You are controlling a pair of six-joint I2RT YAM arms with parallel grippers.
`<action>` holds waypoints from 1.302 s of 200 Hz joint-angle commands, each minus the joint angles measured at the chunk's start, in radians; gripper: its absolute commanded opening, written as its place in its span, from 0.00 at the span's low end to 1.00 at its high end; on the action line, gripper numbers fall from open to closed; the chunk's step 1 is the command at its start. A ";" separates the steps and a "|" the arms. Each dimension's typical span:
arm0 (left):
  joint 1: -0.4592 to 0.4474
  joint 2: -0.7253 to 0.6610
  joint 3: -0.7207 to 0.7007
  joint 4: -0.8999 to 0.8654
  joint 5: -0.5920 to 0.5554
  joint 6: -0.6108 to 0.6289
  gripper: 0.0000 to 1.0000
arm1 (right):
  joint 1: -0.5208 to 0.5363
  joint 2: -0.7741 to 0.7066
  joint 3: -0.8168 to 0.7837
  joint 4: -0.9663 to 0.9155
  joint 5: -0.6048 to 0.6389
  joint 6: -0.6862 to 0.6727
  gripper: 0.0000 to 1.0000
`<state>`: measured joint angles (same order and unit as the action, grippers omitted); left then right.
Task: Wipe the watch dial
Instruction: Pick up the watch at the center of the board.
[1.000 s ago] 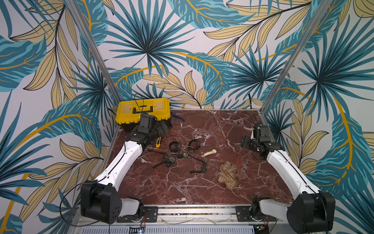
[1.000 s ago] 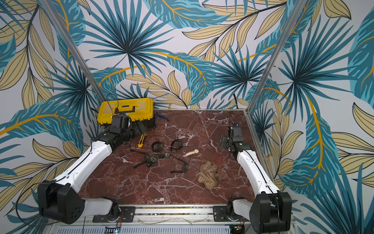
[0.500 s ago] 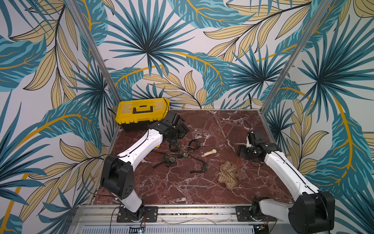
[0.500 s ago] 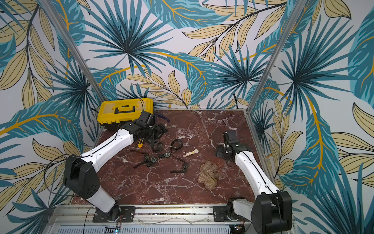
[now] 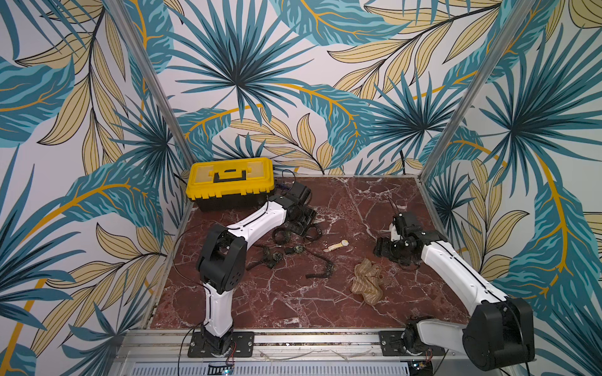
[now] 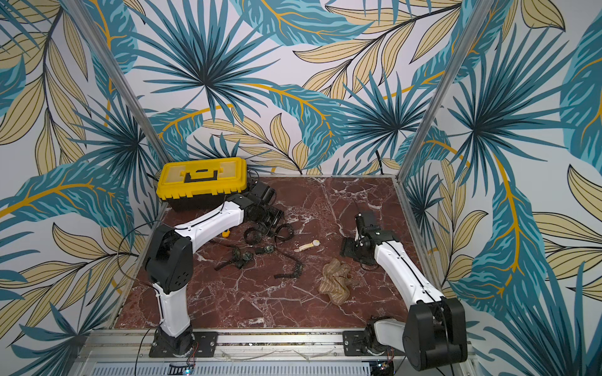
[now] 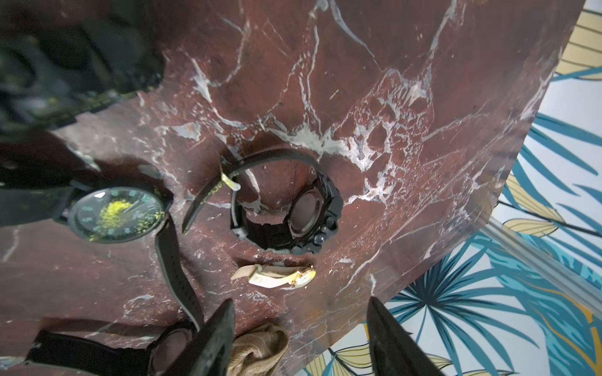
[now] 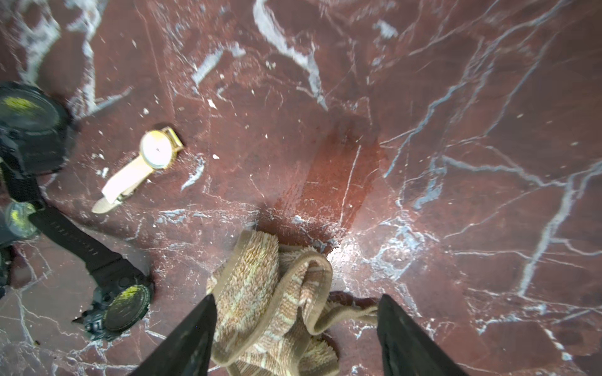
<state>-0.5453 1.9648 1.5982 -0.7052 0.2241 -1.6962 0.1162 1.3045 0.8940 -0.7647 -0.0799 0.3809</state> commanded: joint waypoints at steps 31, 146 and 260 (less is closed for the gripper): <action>0.002 0.105 0.119 -0.013 -0.013 -0.090 0.64 | 0.005 0.081 0.035 -0.008 -0.060 -0.038 0.78; 0.016 0.262 0.225 -0.011 -0.035 -0.095 0.52 | 0.005 0.142 0.068 -0.016 -0.050 -0.082 0.79; 0.019 0.326 0.253 -0.010 0.004 -0.097 0.34 | 0.005 0.197 0.103 -0.013 -0.075 -0.076 0.79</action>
<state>-0.5293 2.2627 1.8000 -0.7048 0.2127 -1.7916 0.1177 1.4967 0.9813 -0.7612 -0.1425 0.3065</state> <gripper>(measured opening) 0.367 0.790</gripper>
